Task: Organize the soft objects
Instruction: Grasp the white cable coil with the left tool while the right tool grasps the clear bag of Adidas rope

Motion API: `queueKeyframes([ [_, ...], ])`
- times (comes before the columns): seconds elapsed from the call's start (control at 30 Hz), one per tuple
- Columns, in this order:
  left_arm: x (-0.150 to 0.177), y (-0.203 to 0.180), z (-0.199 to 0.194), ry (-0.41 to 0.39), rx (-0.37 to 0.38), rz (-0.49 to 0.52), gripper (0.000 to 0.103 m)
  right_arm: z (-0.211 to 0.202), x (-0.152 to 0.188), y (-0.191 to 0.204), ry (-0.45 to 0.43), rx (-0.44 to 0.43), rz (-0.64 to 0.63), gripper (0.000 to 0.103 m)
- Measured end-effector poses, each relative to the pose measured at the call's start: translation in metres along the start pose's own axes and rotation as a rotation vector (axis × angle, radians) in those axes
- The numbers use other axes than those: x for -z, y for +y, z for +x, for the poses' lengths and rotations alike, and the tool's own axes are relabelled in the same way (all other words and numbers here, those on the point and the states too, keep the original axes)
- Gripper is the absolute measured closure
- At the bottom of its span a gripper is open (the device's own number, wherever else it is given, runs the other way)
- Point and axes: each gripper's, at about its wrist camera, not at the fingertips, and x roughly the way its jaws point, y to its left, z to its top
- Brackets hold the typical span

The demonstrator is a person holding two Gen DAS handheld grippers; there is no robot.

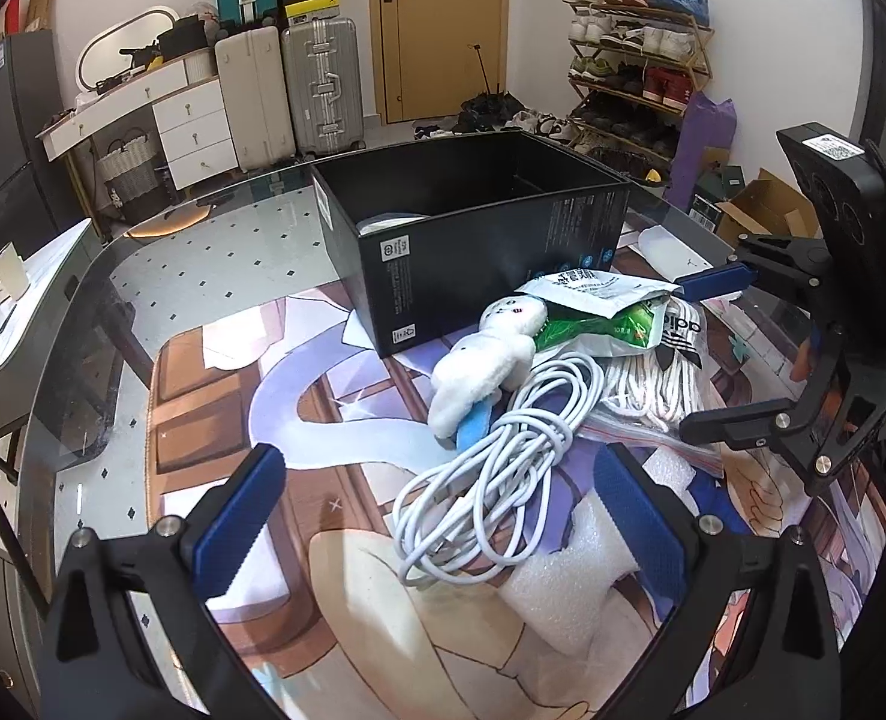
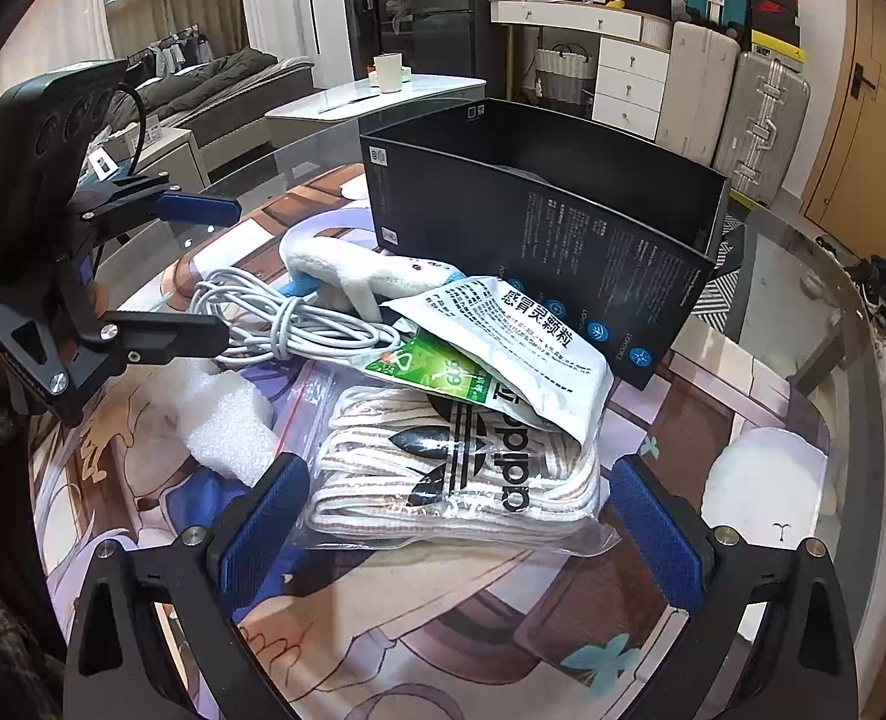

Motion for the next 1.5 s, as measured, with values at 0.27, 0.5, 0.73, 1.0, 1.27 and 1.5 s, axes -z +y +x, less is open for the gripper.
queueKeyframes([
  [0.27, -0.001, -0.001, 0.009, 0.022, 0.042, -0.001, 0.0, 0.01, -0.006, 0.001, 0.027, -0.009, 0.005, 0.001],
  [0.5, -0.003, -0.004, 0.018, 0.047, 0.063, 0.0, 0.0, 0.015, -0.008, 0.003, 0.041, -0.002, 0.0, 0.001],
  [0.73, -0.003, 0.0, 0.024, 0.056, 0.09, -0.028, 0.001, 0.022, -0.008, 0.005, 0.047, 0.004, 0.019, 0.002],
  [1.0, -0.002, 0.003, 0.023, 0.065, 0.144, -0.044, 0.021, 0.023, -0.008, 0.007, 0.04, 0.003, 0.031, 0.007],
  [1.27, -0.003, -0.006, 0.017, 0.072, 0.156, 0.001, 0.048, 0.019, -0.007, 0.008, 0.036, 0.007, 0.043, 0.013],
  [1.5, 0.002, -0.01, 0.013, 0.094, 0.158, 0.04, 0.07, 0.013, -0.007, 0.009, 0.033, 0.019, 0.038, 0.021],
])
